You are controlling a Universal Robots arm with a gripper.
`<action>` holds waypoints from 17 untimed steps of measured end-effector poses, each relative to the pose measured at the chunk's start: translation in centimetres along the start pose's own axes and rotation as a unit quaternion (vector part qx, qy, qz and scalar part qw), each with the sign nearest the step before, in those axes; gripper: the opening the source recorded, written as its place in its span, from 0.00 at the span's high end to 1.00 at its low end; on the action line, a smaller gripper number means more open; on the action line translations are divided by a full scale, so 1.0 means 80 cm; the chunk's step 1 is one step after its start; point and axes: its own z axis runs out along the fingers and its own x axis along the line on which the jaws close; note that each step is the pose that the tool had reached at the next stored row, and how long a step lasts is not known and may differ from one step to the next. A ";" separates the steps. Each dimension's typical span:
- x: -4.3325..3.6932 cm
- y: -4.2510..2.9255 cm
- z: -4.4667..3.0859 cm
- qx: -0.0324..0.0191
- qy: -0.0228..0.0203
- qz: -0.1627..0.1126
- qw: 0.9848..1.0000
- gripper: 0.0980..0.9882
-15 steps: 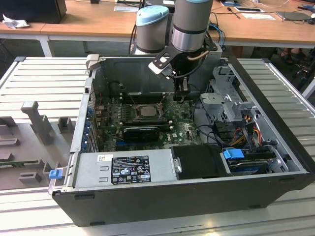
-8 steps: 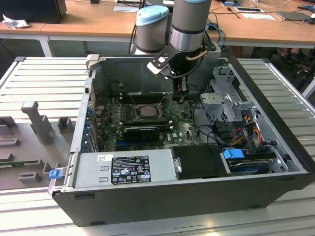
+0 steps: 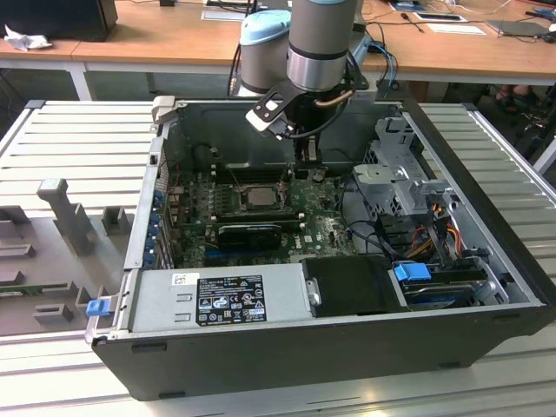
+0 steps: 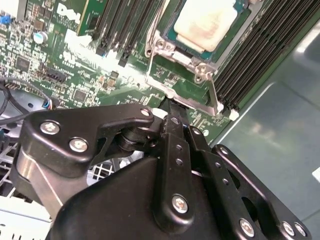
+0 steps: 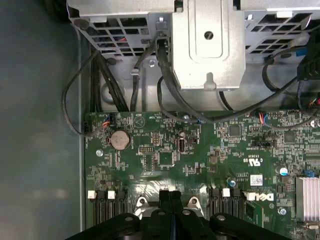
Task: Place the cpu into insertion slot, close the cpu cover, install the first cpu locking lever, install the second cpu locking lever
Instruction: 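Close the cpu cover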
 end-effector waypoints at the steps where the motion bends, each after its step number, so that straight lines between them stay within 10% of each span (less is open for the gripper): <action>1: 0.000 -0.0013 0.0000 0.000 0.000 0.000 1.000 0.99; 17: -0.001 -0.0351 0.0077 0.000 0.000 0.000 1.000 0.99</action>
